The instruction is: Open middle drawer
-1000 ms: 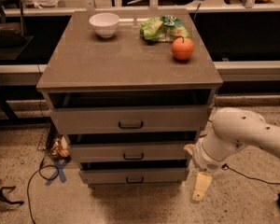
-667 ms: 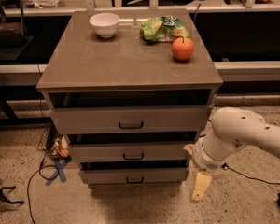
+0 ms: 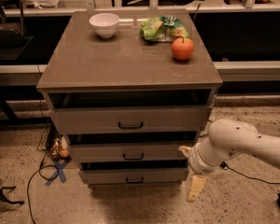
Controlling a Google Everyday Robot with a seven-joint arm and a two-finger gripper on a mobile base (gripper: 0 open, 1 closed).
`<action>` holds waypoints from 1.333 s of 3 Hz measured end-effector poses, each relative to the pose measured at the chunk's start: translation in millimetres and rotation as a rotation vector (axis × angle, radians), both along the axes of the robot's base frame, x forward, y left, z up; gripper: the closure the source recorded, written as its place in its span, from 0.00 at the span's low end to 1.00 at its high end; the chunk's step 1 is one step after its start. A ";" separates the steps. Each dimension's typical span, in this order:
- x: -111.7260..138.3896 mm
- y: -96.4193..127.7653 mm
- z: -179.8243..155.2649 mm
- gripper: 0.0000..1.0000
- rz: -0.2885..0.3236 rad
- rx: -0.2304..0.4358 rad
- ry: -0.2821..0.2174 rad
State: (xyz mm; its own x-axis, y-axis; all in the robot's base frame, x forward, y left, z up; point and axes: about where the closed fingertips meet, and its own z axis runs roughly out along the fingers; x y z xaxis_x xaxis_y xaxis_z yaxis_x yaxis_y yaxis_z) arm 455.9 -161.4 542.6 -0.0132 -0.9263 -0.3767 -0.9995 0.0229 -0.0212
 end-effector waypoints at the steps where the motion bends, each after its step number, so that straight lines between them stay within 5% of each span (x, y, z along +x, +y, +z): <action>1: 23.6 9.0 -28.7 0.00 0.036 0.015 -0.061; 2: 47.9 22.8 -52.3 0.00 0.072 0.052 -0.112; 3: 47.9 22.8 -52.3 0.00 0.072 0.052 -0.112; 4: 58.2 22.3 -63.4 0.00 0.060 0.013 -0.145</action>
Offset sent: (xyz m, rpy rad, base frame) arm 0.0764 0.0355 -0.0703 0.0886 -0.1779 0.1074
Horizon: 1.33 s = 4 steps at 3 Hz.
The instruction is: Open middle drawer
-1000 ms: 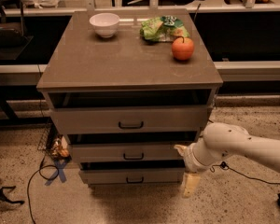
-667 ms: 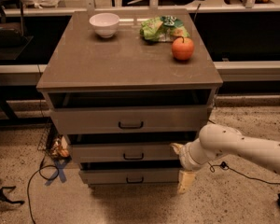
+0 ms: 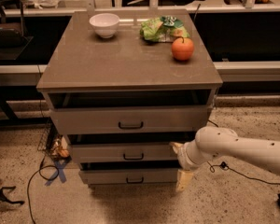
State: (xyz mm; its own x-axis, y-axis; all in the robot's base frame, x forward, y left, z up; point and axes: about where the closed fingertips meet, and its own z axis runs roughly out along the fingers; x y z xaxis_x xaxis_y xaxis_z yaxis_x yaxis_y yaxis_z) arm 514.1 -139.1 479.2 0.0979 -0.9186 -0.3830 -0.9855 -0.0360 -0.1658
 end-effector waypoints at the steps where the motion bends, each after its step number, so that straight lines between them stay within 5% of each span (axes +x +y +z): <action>1: 20.3 0.4 -13.9 0.00 -0.005 -0.029 -0.052; 4: 87.2 20.4 -59.5 0.00 -0.005 -0.051 -0.067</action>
Offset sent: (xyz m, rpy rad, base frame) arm 0.0685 0.0000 -0.0457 -0.0681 -0.0947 -0.0423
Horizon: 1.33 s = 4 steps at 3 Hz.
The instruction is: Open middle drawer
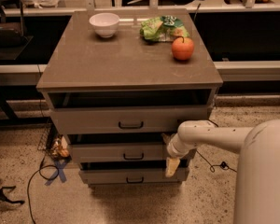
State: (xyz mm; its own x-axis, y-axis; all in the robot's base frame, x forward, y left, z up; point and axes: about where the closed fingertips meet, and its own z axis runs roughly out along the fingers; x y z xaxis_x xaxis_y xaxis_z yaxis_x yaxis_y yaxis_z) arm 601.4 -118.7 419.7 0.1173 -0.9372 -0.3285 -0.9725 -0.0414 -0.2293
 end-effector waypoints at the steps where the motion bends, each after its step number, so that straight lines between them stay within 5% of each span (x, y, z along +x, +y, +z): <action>1: 3.4 4.4 -7.1 0.00 0.001 0.001 0.007; 4: -10.8 -7.7 -3.0 0.72 -0.042 -0.005 -0.027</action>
Offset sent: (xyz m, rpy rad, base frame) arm -0.0014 0.0007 -0.0153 -0.0063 0.0152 -0.0152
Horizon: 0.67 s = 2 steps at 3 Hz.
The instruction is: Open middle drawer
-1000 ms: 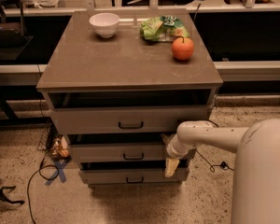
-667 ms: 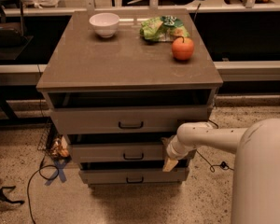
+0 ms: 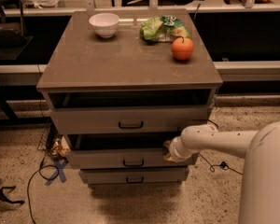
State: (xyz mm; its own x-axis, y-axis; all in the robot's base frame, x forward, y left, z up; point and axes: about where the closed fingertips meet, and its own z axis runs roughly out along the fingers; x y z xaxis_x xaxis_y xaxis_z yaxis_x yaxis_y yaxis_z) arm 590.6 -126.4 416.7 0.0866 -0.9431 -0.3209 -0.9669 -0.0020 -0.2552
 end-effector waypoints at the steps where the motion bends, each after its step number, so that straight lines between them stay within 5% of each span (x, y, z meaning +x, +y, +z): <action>1: 0.0 0.0 3.8 0.95 0.000 0.000 0.000; 2: 0.0 0.0 6.1 1.00 0.000 0.000 0.000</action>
Offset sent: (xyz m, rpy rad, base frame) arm -0.0394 -0.0413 0.0676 -0.0004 -0.2073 -0.1008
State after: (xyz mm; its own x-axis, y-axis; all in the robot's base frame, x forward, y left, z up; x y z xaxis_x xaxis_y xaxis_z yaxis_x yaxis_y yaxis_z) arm 590.6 -126.4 422.8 0.0866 -0.9431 -0.3209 -0.9669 -0.0020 -0.2553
